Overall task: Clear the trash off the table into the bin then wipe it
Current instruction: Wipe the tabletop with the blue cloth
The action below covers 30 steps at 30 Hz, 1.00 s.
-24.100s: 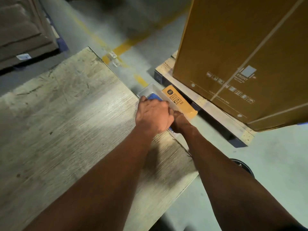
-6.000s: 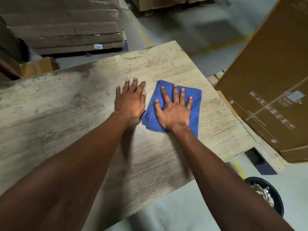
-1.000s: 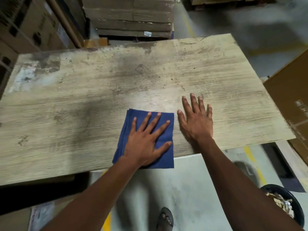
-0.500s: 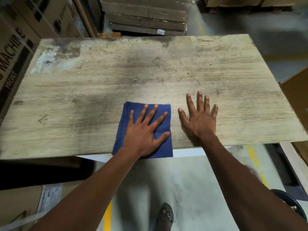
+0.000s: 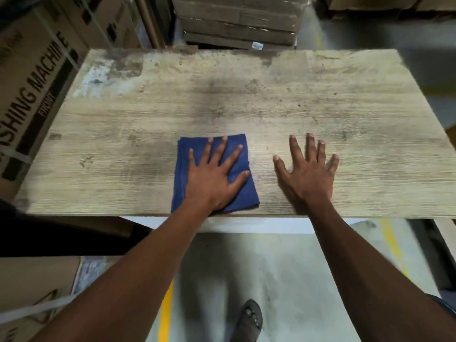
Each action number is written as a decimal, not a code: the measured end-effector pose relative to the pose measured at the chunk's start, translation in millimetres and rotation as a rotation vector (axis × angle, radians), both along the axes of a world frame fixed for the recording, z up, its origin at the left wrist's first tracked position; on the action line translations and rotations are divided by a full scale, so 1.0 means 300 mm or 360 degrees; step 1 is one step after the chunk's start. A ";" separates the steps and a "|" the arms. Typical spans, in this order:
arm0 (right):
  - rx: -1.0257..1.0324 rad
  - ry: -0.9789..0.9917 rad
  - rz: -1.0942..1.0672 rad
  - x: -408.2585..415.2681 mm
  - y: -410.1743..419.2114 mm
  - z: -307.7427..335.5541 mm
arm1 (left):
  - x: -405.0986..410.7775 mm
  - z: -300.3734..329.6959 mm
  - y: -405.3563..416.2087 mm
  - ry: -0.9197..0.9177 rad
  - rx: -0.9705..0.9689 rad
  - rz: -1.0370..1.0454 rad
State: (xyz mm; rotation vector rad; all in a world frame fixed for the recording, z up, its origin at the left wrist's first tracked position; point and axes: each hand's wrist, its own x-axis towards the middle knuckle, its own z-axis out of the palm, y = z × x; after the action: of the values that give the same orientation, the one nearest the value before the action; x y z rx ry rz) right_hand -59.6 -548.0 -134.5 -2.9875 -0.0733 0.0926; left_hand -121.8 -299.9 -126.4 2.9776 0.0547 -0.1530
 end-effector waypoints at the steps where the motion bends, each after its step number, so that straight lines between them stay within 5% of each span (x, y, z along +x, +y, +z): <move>1: -0.0003 -0.0005 0.0004 -0.004 -0.001 0.000 | -0.070 0.000 0.002 -0.0018 0.0010 -0.0027; 5: 0.0017 -0.0024 0.0004 -0.006 0.002 0.000 | -0.118 -0.002 0.083 -0.0022 0.0018 0.0130; 12: 0.0015 -0.0017 0.0018 -0.003 0.007 -0.010 | 0.248 0.017 0.154 0.0116 -0.0109 0.0509; 21: 0.0065 -0.0213 -0.0091 0.017 0.024 -0.007 | -0.050 -0.032 -0.160 -0.0033 -0.0033 0.0072; 26: 0.0123 -0.0653 -0.0181 0.165 0.020 -0.001 | 0.174 -0.015 -0.267 -0.0029 -0.0061 -0.0221; 30: 0.0220 -0.0534 -0.0323 0.339 -0.041 -0.012 | 0.481 -0.021 -0.311 -0.0072 -0.0104 -0.0321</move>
State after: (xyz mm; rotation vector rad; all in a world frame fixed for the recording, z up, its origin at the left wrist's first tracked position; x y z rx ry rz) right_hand 42.0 -560.2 -138.0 -2.8209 0.1780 -0.4188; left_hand 22.4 -393.3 -132.8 2.9145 -0.2516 -0.1092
